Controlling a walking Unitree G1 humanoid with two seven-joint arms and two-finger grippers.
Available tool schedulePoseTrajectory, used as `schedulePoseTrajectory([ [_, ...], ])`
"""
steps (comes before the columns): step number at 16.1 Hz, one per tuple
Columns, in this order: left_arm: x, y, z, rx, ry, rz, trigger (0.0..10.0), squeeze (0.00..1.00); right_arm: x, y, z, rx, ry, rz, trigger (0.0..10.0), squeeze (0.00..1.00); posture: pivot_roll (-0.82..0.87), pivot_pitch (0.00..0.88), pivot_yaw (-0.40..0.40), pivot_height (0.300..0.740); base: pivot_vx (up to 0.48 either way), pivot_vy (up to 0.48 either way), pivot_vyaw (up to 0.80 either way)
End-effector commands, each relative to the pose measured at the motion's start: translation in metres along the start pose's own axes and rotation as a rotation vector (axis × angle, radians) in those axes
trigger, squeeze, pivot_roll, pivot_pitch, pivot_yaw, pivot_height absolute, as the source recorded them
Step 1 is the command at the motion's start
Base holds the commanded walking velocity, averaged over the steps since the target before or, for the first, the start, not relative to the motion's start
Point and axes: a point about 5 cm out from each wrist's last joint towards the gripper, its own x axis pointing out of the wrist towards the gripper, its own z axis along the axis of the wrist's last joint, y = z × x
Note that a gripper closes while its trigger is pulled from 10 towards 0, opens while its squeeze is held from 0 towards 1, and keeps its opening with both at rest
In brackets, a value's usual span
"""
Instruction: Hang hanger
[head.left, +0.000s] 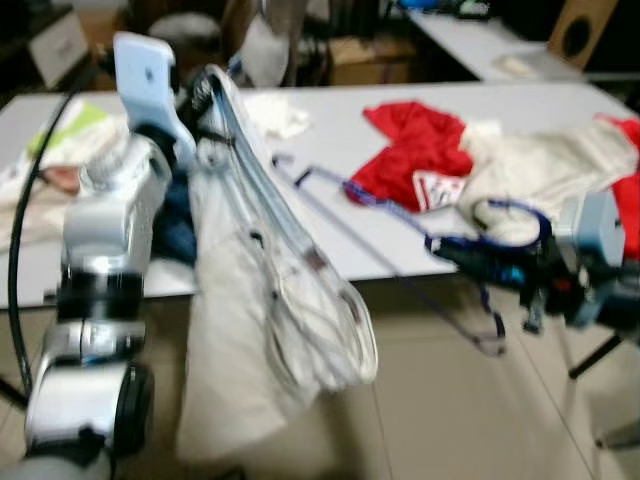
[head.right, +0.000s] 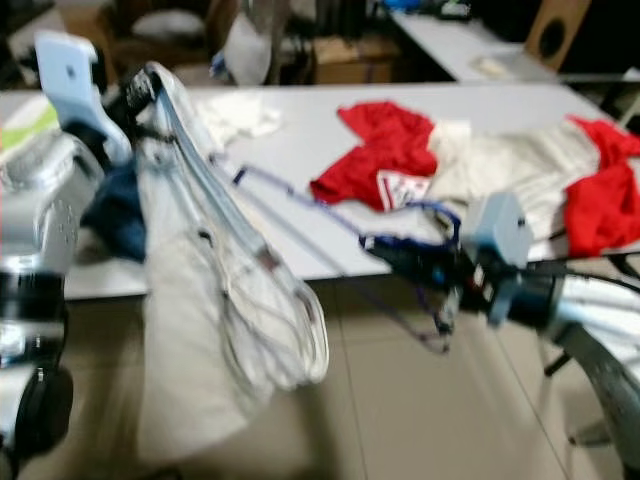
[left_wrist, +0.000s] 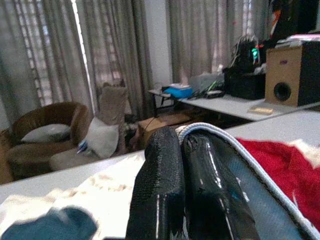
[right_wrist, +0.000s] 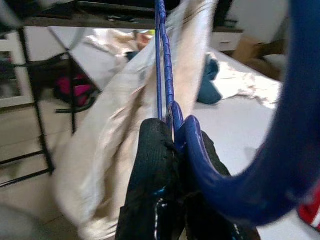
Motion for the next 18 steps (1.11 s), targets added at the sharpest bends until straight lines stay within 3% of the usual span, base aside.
schedulePoseTrajectory([
  [1, 0.009, -0.002, 0.031, 0.024, -0.12, -0.017, 10.0, 0.0, -0.004, 0.001, 0.005, -0.005, -0.007, 0.022, 10.0, 0.0, -0.08, 0.0, 0.028, 0.74, 0.352, 0.0, 0.0],
  [5, 0.028, 0.004, 0.065, 0.061, -0.198, -0.034, 10.0, 0.0, 0.002, 0.002, 0.011, -0.007, -0.04, 0.087, 10.0, 0.0, -0.07, 0.0, 0.024, 0.74, 0.355, 0.0, 0.0],
  [6, 0.034, 0.005, 0.083, 0.079, -0.237, -0.046, 10.0, 0.0, 0.006, 0.003, 0.01, -0.014, -0.032, 0.116, 10.0, 0.0, -0.07, 0.0, 0.022, 0.74, 0.356, 0.0, 0.0],
  [9, 0.038, 0.007, 0.104, 0.1, -0.292, -0.055, 10.0, 0.0, 0.018, 0.002, 0.007, -0.033, -0.013, 0.13, 10.0, 0.0, -0.07, 0.0, 0.022, 0.74, 0.354, 0.0, 0.0],
  [11, 0.038, 0.009, 0.112, 0.105, -0.314, -0.054, 10.0, 0.0, 0.024, -0.001, 0.006, -0.043, -0.008, 0.112, 10.0, 0.0, -0.07, 0.0, 0.022, 0.74, 0.354, 0.0, 0.0],
  [18, 0.035, 0.018, 0.133, 0.149, -0.378, -0.051, 10.0, 0.0, 0.076, -0.014, -0.001, -0.121, 0.029, 0.097, 10.0, 0.0, -0.04, 0.0, -0.009, 0.74, 0.373, 0.0, 0.0],
])
